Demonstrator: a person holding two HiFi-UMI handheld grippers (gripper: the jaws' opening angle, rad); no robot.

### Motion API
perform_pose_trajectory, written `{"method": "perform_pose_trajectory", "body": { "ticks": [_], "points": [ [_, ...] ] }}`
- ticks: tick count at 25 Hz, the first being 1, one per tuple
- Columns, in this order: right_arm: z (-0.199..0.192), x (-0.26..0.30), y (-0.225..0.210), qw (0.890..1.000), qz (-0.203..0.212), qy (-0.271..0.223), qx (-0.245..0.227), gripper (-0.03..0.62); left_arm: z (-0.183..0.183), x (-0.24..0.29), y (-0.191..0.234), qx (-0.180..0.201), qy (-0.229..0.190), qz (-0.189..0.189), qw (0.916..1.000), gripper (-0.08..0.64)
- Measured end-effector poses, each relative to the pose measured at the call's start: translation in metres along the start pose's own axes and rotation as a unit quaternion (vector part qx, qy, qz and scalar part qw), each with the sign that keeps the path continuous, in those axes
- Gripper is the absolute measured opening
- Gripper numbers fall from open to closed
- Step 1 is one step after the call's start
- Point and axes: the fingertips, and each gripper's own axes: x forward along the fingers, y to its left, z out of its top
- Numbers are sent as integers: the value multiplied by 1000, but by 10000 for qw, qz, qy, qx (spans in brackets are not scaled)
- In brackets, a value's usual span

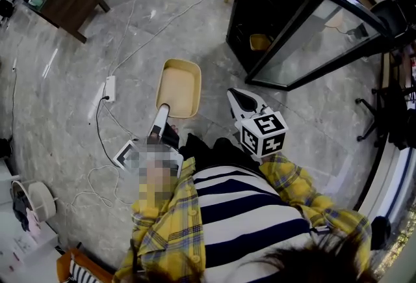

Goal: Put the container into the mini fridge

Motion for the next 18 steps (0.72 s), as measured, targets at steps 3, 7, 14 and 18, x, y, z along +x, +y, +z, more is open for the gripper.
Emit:
{"method": "perform_pose_trajectory", "body": {
  "ticks": [3,7,14,18],
  "points": [
    [3,7,-4,10000,-94,16,-16,26,9,16,7,-21,109,-42,9999,236],
    [14,20,-21,9991,-424,-18,38,26,18,50,14,-151,423,-171,9988,236],
    [43,67,-30,9966,-808,-53,128,26,54,95,26,-110,1020,-244,9944,236],
    [52,91,-31,9949,-1004,2,108,26,76,116,37,-157,1277,-248,9914,236]
  ]
}}
